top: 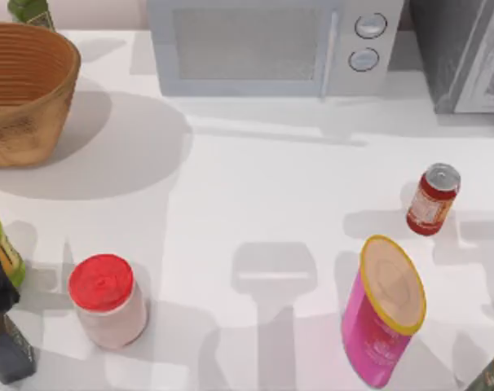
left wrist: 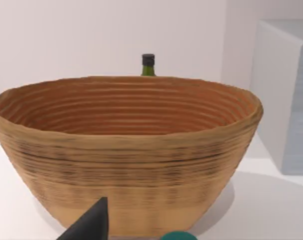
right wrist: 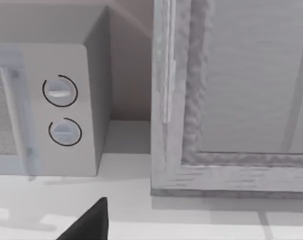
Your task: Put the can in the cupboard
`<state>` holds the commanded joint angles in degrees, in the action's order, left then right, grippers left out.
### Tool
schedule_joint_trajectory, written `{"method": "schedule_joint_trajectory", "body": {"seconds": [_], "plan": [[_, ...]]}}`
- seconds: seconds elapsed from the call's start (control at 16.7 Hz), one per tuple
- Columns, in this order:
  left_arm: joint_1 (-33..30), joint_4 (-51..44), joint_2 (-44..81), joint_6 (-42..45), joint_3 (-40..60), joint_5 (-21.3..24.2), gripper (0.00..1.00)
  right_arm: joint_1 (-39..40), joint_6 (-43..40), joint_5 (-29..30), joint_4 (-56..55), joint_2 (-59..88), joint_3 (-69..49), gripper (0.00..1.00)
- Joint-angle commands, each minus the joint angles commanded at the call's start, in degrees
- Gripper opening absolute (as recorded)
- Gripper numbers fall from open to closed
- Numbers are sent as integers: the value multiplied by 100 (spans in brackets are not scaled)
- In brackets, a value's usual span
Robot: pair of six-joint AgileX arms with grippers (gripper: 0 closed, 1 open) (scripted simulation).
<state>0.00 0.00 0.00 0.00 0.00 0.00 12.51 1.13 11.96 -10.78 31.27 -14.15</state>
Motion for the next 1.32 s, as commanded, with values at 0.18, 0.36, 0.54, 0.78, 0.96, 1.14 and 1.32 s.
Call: {"method": "schedule_joint_trajectory", "body": {"seconds": [0.18,0.36,0.54,0.78,0.96,1.14,1.32], "plan": [[0,0,0,0,0,0,100,535,265,452,-693,1877,-423,100],[0,0,0,0,0,0,100,925,586,833,-1327,3655,-621,100],[0,0,0,0,0,0,100,1168,926,1031,-1845,4994,-618,100],[0,0,0,0,0,0,100,1651,1447,1422,-2704,5995,-677,100],[0,0,0,0,0,0,100,1771,1567,1529,-2877,6157,-665,100],[0,0,0,0,0,0,100,1748,1560,1517,-2863,6142,-648,100],[0,0,0,0,0,0,100,1615,1475,1402,-2875,6280,-843,100]]}}
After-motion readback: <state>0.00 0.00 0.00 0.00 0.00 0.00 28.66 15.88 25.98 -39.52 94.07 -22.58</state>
